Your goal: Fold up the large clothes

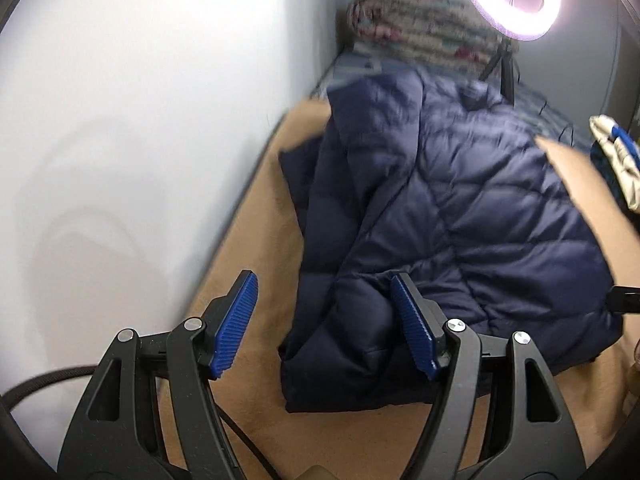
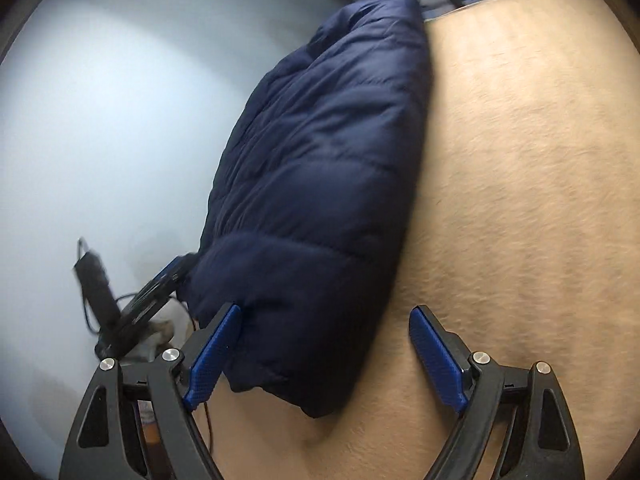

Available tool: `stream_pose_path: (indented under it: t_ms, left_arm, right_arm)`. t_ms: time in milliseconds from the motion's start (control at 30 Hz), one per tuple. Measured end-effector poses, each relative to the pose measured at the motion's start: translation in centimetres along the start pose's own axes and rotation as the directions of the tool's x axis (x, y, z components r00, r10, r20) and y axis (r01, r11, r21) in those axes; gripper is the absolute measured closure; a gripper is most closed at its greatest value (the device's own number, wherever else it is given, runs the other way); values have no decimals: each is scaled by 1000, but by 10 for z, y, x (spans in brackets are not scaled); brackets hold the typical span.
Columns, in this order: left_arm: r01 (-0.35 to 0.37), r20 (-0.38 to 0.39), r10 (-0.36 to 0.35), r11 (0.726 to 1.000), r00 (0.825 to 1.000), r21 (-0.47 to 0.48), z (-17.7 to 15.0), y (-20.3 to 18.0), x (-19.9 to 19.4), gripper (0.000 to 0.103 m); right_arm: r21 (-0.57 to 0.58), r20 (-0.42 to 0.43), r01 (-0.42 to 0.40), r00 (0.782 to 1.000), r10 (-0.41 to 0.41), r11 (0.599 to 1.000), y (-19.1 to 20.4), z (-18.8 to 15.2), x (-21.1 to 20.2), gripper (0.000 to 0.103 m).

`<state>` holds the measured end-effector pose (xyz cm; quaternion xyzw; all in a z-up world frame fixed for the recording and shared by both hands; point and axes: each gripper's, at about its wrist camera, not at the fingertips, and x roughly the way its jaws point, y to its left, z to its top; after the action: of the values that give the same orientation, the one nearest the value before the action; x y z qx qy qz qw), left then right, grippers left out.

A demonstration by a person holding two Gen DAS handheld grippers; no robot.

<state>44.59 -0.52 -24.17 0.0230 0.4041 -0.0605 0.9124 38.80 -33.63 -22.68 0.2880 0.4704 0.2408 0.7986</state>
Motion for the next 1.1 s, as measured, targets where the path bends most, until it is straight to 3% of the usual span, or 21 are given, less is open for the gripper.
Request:
stream_pose_path:
  t_ms: [100, 133, 333, 633, 933, 1100]
  left_arm:
    - [-10, -19, 10, 1000, 1000, 8, -5, -2, 8, 31]
    - [-11, -27, 11, 1000, 1000, 1, -6, -2, 9, 31]
    - [13, -98, -14, 1000, 995, -19, -5, -4, 1, 35]
    - [114, -167, -115, 993, 979, -20, -34, -20, -50, 36]
    - [271, -202, -267, 963, 942, -10, -102, -68, -123, 36]
    - [308, -187, -304, 951, 934, -11, -112, -83, -150, 36]
  right_arm:
    - [-2, -61, -37, 997, 37, 999, 5, 3, 12, 51]
    - [15, -81, -21, 996, 23, 1000, 5, 3, 15, 58]
    - [-41, -93, 80, 992, -83, 996, 27, 6, 5, 76]
    - [-152, -124, 186, 971, -206, 971, 53, -15, -44, 81]
    - [-173, -151, 268, 944, -294, 948, 29, -91, -132, 82]
    - [-147, -153, 295, 936, -316, 944, 14, -127, -173, 83]
